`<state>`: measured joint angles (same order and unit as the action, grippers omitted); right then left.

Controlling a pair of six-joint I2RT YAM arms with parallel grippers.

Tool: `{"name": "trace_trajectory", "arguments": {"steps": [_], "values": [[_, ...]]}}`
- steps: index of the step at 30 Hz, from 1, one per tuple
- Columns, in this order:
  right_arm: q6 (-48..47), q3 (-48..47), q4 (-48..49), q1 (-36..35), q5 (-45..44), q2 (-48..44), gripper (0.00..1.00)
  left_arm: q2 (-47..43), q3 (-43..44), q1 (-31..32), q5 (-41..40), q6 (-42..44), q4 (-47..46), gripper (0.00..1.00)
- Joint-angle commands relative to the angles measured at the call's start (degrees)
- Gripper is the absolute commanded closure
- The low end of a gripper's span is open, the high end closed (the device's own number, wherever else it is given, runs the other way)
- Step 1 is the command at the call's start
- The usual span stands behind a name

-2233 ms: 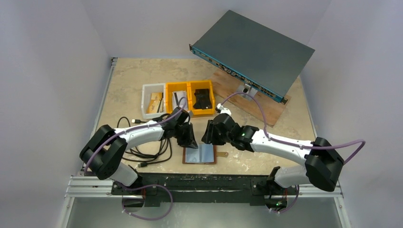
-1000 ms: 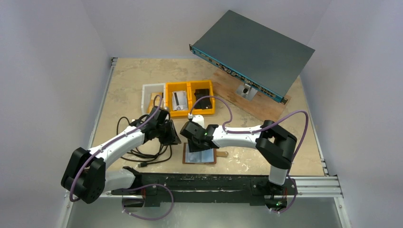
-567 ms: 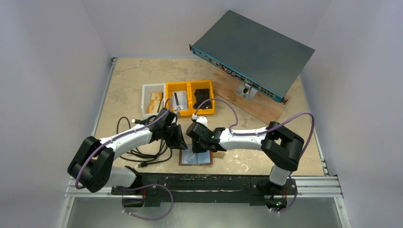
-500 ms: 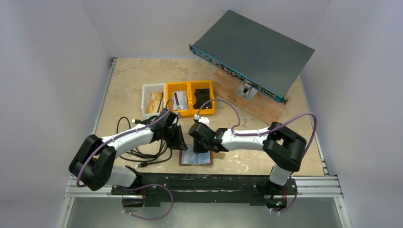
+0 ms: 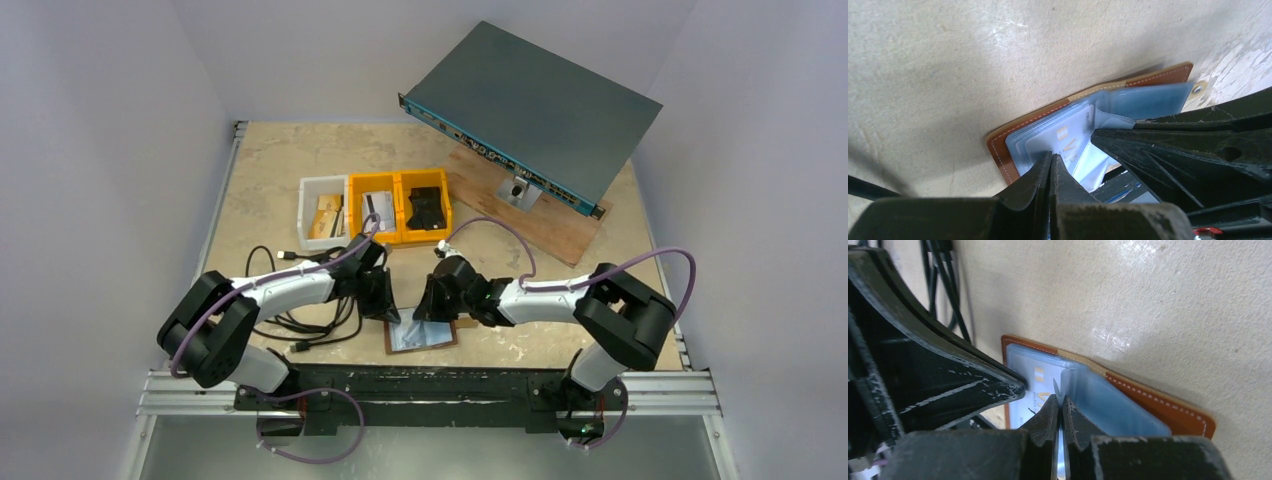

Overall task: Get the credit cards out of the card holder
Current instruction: Remove the credit card from the card holder.

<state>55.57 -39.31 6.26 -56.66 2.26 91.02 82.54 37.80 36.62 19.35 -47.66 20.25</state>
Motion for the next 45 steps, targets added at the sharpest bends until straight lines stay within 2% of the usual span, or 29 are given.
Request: {"name": "trace_trajectory", "arguments": {"steps": [1,12,16,17,19,23,27,35,41,45], "values": [[3.6,3.2,12.3,1.9,6.2,-2.6,0.99,1.0,1.7,1.2,-1.8,-0.9,-1.0,1.00],[11.9,9.3,28.2,2.8,10.3,-1.9,0.99,-0.5,2.7,2.9,-1.4,-1.2,-0.3,1.00],[13.6,10.3,30.2,2.8,10.5,-1.2,0.99,-0.3,3.0,3.3,-0.3,-1.2,-0.9,1.00],[13.6,10.3,30.1,2.8,10.4,-1.2,0.97,-0.4,3.1,3.4,0.0,-1.4,-1.1,1.00],[13.3,10.3,29.0,2.8,9.4,-1.9,0.90,-0.3,3.1,3.5,0.6,-1.9,-1.7,1.00],[10.6,8.1,21.0,2.7,5.7,-4.3,0.68,0.0,2.7,3.6,2.0,-3.0,-3.2,1.00],[9.2,6.7,14.7,2.8,2.8,-7.2,0.58,0.8,2.5,4.1,3.2,-3.7,-4.8,1.00],[6.8,5.0,0.4,2.8,-5.8,-16.1,0.51,3.3,5.4,6.4,4.3,-4.8,-6.1,1.00],[5.4,5.3,-8.2,2.8,-11.3,-22.0,0.52,8.8,10.0,7.8,4.3,-5.4,-7.4,1.00],[3.6,5.4,-10.3,2.7,-11.2,-22.9,0.53,12.8,11.5,8.1,3.7,-5.4,-7.5,1.00]]}}
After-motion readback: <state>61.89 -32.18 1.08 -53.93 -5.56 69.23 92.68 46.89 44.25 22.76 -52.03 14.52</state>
